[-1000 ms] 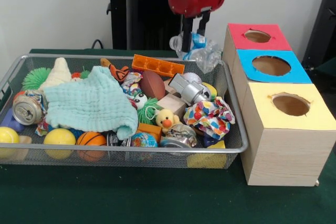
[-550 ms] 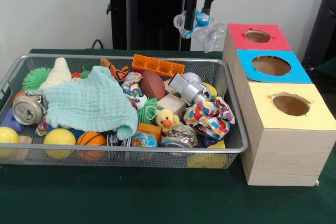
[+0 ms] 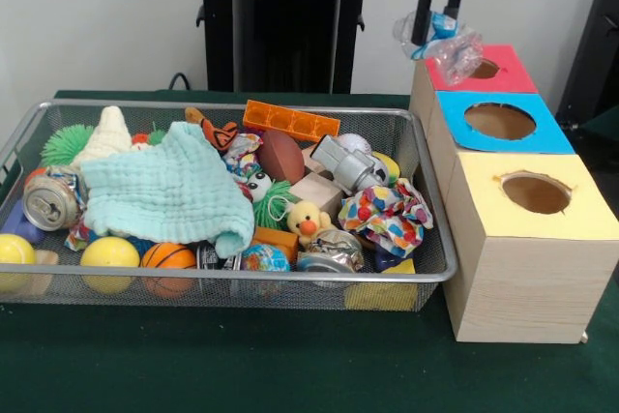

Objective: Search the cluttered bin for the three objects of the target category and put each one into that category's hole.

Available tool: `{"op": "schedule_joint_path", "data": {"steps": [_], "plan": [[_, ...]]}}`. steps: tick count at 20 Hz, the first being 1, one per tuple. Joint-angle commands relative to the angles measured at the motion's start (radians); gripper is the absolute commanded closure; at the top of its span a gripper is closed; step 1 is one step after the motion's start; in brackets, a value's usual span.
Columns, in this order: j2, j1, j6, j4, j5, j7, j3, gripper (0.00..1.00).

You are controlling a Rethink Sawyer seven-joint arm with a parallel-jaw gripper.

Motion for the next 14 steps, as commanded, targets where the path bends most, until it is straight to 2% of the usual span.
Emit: {"op": "schedule_joint_path", "data": {"steps": [1,8,14], "plan": [[0.016,0.041,-0.004,0.083,0.046,0.345,-0.018,1.0],[0.053,0.081,-0.033,0.074,0.047,0.397,-0.019,1.0],[0.106,0.084,-0.141,0.103,0.035,0.437,-0.003,1.0]]}}
